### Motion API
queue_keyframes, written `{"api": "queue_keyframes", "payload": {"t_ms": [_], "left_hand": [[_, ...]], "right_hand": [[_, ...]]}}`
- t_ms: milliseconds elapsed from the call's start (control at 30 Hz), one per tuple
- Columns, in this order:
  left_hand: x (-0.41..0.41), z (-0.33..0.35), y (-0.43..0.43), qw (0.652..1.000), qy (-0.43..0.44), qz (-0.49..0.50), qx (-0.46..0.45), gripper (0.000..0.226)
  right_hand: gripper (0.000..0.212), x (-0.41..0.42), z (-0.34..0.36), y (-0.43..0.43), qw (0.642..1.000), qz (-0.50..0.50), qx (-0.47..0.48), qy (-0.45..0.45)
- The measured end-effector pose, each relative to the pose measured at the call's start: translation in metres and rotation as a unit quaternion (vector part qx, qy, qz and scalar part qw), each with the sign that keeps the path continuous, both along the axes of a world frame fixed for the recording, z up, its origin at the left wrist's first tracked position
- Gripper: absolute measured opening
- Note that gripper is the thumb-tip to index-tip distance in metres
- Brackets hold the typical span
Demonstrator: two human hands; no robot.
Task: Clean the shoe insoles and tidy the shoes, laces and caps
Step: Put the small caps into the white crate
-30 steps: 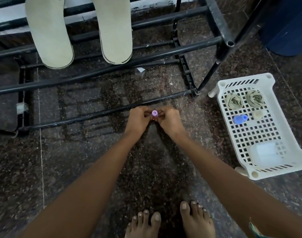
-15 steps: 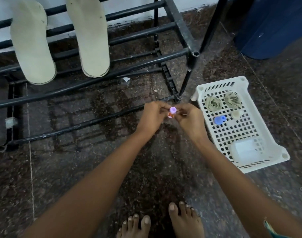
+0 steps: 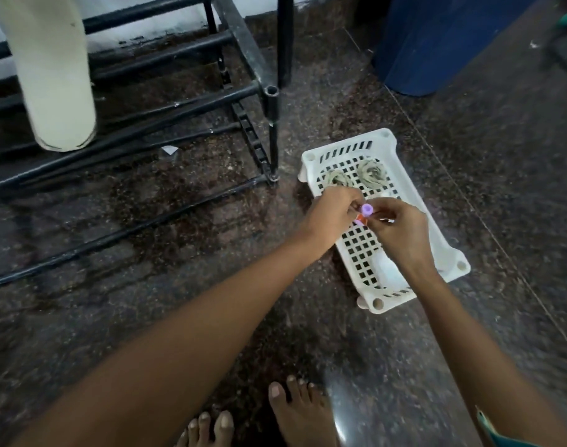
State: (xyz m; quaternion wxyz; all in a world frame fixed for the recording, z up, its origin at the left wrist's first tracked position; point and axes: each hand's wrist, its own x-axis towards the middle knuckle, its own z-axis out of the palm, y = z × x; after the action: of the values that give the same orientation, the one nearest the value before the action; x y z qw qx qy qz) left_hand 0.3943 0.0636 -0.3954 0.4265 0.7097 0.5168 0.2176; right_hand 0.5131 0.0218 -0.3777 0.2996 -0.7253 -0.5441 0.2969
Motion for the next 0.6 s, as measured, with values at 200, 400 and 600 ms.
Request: {"api": "queue_keyframes", "payload": {"t_ms": [200,400,600], "left_hand": [[0.032,-0.008,-0.003,0.998,0.042,-0.047,-0.011,0.020],[0.042,-0.011,-0.011,0.996,0.049,-0.061,-0.050,0.021],[0.046,-0.016,-0.012,0.995,0.059,-0.059,-0.062,0.025]], "right_hand": [[0.017,0.030,-0.012,-0.005,1.000,-0.005,-0.015,-0.019],[0.019,0.040,-0.020,-0.006,0.997,0.006,-0.040,-0.062],[0.012,0.044,-0.031,-0.001,0.994,0.026,-0.064,-0.088]]}}
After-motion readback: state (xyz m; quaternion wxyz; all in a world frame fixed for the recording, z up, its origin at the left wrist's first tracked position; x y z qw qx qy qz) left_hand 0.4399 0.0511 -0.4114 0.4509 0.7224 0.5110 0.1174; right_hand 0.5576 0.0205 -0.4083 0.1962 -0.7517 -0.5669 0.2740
